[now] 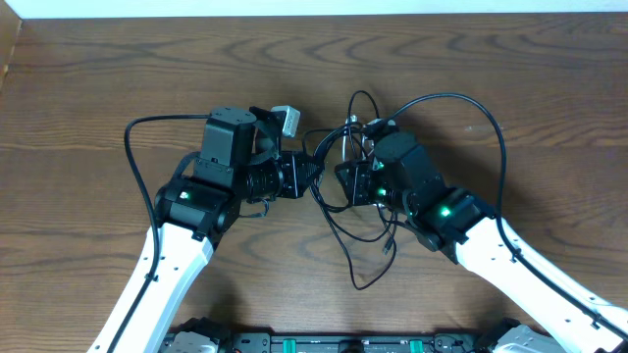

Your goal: Untangle cables

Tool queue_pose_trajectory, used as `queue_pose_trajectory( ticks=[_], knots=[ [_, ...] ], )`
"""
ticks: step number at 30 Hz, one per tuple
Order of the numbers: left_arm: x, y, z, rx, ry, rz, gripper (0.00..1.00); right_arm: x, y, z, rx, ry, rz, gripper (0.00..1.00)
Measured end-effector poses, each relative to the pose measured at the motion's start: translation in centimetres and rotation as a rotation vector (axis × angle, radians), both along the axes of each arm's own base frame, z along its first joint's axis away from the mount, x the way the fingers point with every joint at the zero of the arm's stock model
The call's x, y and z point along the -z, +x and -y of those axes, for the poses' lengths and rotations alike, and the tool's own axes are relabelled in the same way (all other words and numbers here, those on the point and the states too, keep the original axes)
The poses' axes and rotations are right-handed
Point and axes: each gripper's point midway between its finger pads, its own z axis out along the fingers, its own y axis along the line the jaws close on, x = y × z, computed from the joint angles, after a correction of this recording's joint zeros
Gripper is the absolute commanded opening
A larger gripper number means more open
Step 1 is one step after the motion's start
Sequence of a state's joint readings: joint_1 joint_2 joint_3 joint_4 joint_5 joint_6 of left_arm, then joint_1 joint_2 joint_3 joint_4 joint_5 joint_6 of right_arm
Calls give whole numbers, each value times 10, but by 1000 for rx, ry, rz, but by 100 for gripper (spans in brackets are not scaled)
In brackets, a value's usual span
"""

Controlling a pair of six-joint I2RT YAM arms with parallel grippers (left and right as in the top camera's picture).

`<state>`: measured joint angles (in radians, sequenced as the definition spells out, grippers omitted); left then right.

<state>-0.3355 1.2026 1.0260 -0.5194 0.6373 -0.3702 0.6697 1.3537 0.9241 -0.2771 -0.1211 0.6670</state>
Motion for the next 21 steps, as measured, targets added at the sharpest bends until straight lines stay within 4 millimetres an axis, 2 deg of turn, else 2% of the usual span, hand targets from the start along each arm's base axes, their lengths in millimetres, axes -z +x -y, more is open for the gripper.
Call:
queue_pose_trajectory(
  ticks=[5,9,11,13,15,21],
  knots=[
    [0,0,0,0,0,0,7,0,8,6,55,-20,21,43],
    [0,0,0,0,0,1,8,7,24,3,87,-45,67,46],
    [0,0,0,0,0,0,7,18,30,-2,83,-61,72,51],
    [0,0,0,-1,0,1,8,27,34,-6,77,-78,77,62],
    [0,0,0,-3,3,1,8,34,38,-7,80,-98,89,66],
    [0,1,-1,-5,5,2,7,19,55,-5,106,-114,202,62]
  ],
)
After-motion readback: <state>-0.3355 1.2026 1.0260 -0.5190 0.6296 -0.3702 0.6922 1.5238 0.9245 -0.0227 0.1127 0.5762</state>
